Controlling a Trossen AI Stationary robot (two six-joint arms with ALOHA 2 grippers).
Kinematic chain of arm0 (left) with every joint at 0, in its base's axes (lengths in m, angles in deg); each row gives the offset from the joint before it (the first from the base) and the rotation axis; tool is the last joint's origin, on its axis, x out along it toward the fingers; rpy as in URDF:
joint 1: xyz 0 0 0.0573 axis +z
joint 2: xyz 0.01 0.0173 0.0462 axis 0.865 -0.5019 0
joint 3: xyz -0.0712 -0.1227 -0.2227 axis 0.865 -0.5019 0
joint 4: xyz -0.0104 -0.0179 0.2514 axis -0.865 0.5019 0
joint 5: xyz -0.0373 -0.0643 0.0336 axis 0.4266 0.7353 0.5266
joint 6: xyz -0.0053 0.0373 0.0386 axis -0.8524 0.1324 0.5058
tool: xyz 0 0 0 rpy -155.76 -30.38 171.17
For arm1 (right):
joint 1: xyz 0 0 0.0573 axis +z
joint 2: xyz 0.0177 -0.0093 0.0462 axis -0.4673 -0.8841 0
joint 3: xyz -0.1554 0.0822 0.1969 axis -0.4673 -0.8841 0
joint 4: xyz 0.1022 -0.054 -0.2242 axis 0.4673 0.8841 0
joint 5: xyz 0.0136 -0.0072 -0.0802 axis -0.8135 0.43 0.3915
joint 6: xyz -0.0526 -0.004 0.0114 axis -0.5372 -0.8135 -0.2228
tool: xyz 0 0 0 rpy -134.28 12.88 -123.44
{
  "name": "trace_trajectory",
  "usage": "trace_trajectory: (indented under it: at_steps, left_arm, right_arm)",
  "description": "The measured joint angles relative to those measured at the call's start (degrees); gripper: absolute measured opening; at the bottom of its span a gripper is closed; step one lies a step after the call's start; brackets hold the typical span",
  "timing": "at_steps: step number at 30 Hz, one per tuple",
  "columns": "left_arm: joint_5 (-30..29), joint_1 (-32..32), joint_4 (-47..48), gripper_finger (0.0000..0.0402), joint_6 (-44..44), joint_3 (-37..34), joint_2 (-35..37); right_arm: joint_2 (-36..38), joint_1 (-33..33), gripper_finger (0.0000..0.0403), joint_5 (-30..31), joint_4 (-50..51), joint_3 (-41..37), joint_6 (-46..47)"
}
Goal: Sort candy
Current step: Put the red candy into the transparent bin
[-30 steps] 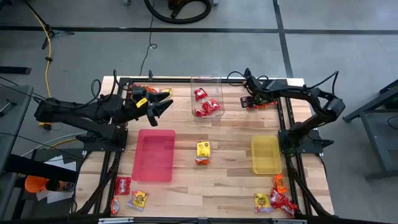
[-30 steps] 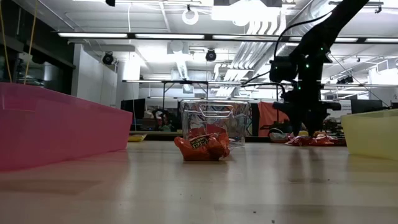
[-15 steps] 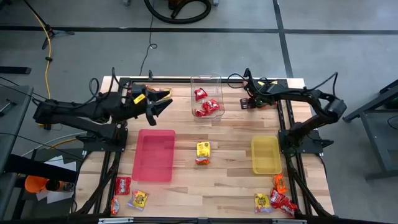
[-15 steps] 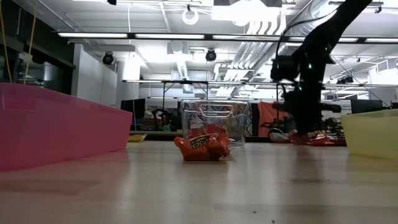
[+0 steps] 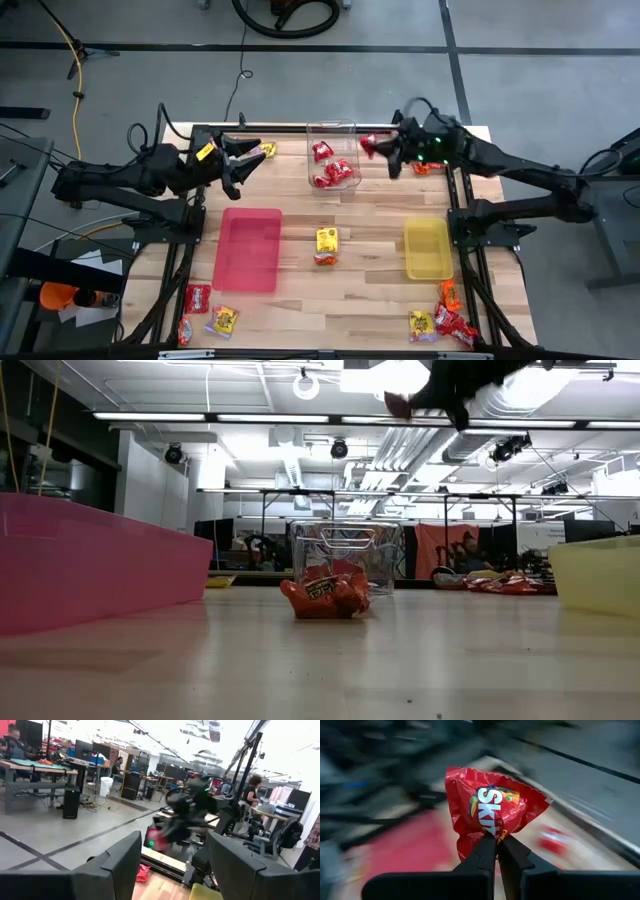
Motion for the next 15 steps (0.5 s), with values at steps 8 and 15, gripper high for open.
trace_trajectory:
  at_steps: [8,15]
  left_arm:
    - [3.0,0.0,0.3,0.0211,-1.6,0.0,-3.5]
    - [3.1,0.0,0.3,0.0211,-2.5,0.0,-5.0]
  right_arm:
    - [-3.3,17.6,0.0001,-4.5,-8.9,0.0,-0.2]
    - [-8.3,25.4,0.0001,2.8,-12.1,-0.1,-1.7]
